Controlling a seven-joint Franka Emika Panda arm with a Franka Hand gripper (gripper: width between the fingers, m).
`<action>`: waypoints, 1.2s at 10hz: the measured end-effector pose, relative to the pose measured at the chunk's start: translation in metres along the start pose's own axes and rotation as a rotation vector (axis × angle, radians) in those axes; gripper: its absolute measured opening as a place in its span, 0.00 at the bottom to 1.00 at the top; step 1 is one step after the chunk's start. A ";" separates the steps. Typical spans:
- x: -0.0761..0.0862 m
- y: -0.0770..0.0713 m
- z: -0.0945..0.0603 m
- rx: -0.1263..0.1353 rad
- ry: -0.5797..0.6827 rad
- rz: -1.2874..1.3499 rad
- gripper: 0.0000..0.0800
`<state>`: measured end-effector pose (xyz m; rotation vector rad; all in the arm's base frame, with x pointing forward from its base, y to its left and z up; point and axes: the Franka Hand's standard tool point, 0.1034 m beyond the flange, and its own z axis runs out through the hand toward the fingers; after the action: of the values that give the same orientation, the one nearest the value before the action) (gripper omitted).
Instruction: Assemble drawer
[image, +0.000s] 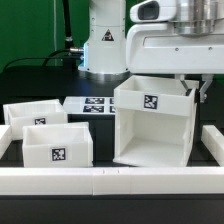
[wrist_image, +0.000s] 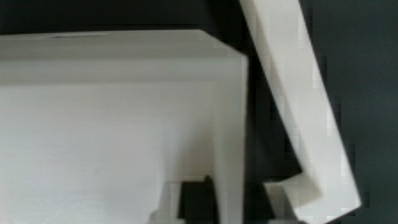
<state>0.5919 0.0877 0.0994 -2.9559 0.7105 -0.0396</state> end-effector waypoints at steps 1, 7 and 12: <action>0.002 0.000 -0.001 0.004 0.008 0.031 0.04; 0.001 -0.008 -0.002 0.065 -0.028 0.553 0.04; 0.003 -0.010 0.001 0.071 -0.068 0.936 0.04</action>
Offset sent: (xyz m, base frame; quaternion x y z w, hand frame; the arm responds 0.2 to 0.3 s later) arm 0.0000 0.0000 0.0000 0.0000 0.0000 0.1938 0.9810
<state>0.5990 0.0953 0.0994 -2.2538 1.9123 0.1048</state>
